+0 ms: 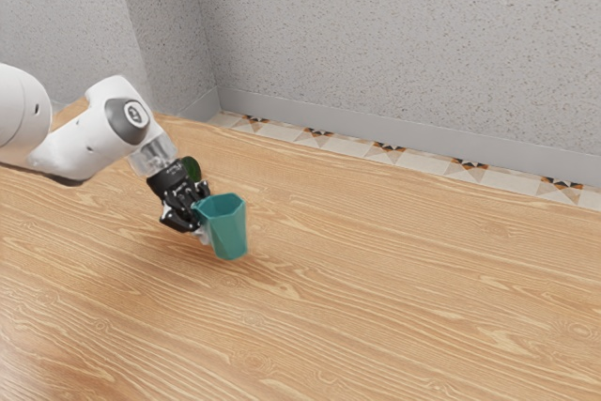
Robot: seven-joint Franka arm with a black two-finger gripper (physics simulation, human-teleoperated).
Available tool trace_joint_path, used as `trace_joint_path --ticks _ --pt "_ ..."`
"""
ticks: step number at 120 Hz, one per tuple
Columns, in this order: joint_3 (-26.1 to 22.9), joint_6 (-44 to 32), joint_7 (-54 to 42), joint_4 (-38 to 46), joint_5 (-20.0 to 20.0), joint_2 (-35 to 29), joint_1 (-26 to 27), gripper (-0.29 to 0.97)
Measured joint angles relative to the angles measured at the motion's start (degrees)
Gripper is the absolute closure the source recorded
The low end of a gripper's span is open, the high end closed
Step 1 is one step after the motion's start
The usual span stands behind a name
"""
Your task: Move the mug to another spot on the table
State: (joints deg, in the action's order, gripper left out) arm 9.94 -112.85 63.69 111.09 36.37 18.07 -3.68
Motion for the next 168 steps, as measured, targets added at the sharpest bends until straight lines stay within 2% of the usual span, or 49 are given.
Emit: trace_joint_path --ticks 36,142,168 --pt "0.6 -1.2 -2.6 -2.3 0.3 4.9 -1.1 0.79" --pt "0.8 -6.1 -6.6 -0.8 -1.0 7.0 -1.0 0.79" --pt "0.8 -8.3 -8.5 -1.0 -0.8 7.2 -1.0 0.35"
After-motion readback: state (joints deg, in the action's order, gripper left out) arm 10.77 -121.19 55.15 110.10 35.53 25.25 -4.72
